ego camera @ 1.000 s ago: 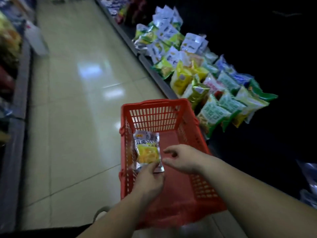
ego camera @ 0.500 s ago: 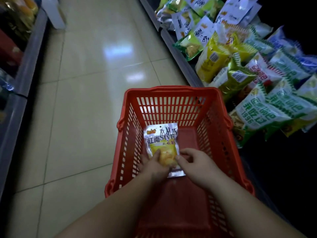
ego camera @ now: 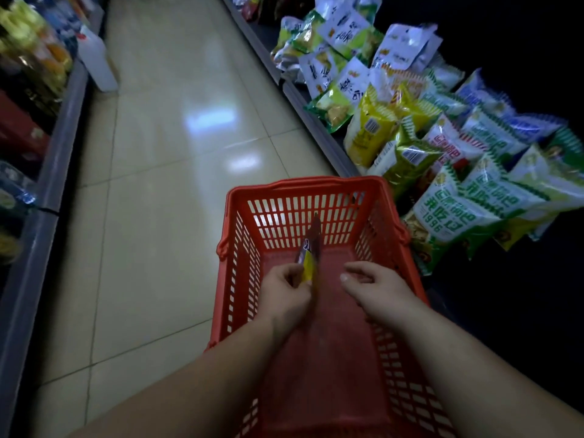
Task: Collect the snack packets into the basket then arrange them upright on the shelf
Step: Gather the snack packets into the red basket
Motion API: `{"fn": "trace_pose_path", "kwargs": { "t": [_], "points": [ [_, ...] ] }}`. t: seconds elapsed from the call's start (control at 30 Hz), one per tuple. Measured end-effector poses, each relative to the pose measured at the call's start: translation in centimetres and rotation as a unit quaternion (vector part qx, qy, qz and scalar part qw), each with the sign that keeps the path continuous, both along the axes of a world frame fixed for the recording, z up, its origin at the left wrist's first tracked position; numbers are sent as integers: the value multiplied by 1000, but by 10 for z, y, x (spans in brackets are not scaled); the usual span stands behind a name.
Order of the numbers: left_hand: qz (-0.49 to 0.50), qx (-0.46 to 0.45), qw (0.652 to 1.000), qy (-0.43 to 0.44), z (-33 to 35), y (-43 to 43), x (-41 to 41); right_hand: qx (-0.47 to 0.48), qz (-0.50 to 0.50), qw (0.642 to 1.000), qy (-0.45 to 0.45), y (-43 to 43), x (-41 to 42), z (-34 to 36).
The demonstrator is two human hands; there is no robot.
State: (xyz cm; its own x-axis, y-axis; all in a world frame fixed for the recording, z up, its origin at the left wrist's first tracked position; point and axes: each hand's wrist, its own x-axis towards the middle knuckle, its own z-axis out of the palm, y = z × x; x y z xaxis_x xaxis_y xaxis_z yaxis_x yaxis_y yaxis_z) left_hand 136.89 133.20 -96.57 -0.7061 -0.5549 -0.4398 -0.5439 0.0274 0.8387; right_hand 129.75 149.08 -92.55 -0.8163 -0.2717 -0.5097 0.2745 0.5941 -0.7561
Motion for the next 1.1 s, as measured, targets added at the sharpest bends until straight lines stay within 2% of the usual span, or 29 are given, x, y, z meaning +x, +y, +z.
{"fn": "trace_pose_path", "kwargs": {
  "t": [0.23, 0.43, 0.63, 0.73, 0.8, 0.93, 1.1],
  "points": [
    [-12, 59, 993, 100, 139, 11, 18, -121, -78, 990, -10, 11, 40, 73],
    [-64, 125, 982, 124, 192, 49, 51, -194, -146, 970, 0, 61, 71, 150],
    [-212, 156, 961, 89, 203, 134, 69, -95, -192, 974, 71, 157, 116, 180],
    [-293, 186, 936, 64, 202, 184, 75, -54, -247, 963, 96, 215, 134, 177],
    [-350, 169, 920, 48, 201, 217, 78, -32, -289, 952, 97, 253, 141, 173],
    [-369, 142, 918, 26, 197, 280, 76, 2, -389, 915, 110, 329, 159, 168],
    [-437, 156, 885, 22, 191, 347, 84, 39, -510, 850, 127, 411, 190, 163]
  ]
}}
